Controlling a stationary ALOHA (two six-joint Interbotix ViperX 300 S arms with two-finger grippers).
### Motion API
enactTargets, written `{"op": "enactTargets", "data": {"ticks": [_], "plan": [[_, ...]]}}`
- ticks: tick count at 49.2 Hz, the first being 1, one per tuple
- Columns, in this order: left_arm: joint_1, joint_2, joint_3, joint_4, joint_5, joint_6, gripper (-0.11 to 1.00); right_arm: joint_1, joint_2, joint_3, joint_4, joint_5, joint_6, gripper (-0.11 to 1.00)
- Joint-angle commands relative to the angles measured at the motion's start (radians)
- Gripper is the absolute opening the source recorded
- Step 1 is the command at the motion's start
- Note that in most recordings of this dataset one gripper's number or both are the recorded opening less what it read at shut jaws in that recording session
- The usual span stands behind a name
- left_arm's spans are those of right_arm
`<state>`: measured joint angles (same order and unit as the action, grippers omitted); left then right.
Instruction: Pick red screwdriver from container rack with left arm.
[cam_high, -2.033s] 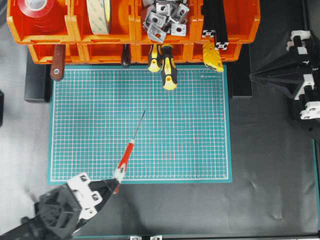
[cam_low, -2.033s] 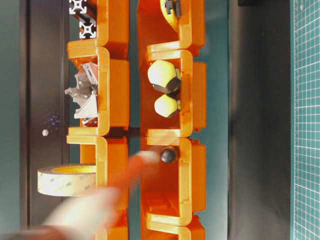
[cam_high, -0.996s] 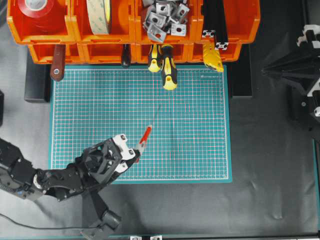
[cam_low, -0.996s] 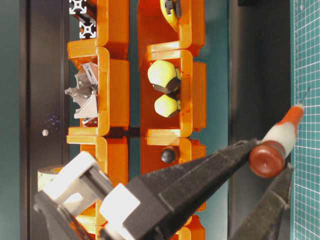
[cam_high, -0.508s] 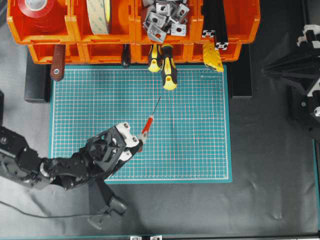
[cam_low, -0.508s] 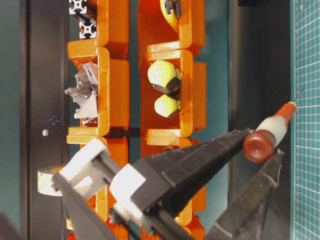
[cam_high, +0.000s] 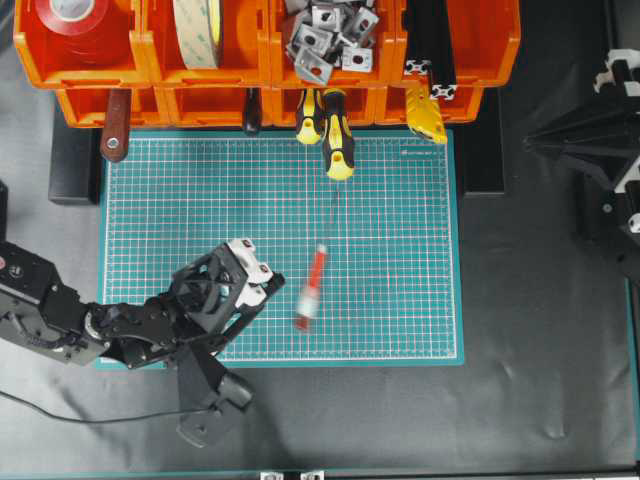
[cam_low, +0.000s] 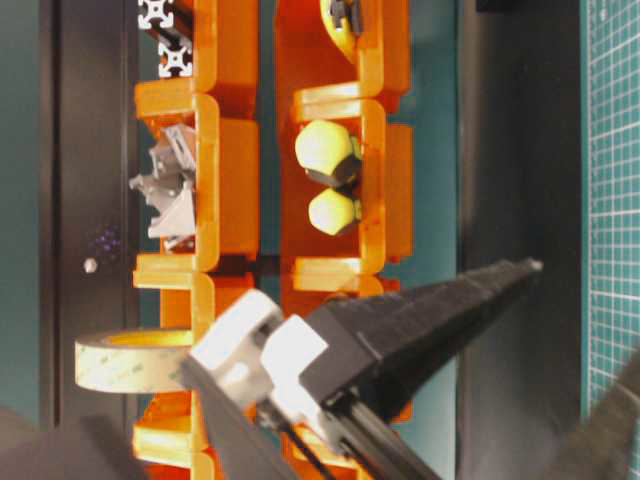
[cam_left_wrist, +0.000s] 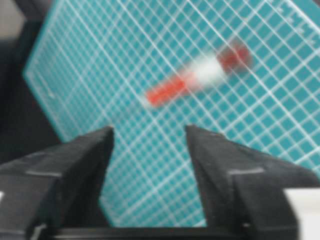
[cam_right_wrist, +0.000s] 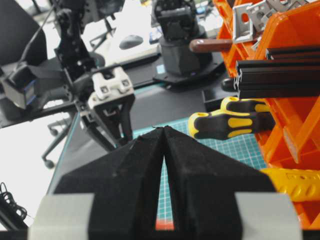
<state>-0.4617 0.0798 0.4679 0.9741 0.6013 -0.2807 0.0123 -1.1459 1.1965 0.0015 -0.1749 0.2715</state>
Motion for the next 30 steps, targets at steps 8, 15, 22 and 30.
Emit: {"op": "enactTargets", "data": {"ticks": [8, 15, 22, 30], "plan": [[0.003, -0.034, 0.020, 0.003, -0.054, -0.126, 0.73, 0.000, 0.009, -0.034, 0.002, -0.003, 0.000, 0.00], [0.003, -0.058, 0.026, 0.005, -0.054, -0.233, 0.72, 0.000, 0.009, -0.034, 0.002, -0.002, 0.000, 0.00], [0.003, -0.132, 0.046, 0.005, -0.049, -0.388, 0.72, 0.002, 0.009, -0.034, 0.003, -0.002, 0.000, 0.00], [0.002, -0.262, 0.110, 0.005, -0.051, -0.586, 0.73, 0.000, 0.009, -0.034, 0.002, 0.000, 0.000, 0.00]]}}
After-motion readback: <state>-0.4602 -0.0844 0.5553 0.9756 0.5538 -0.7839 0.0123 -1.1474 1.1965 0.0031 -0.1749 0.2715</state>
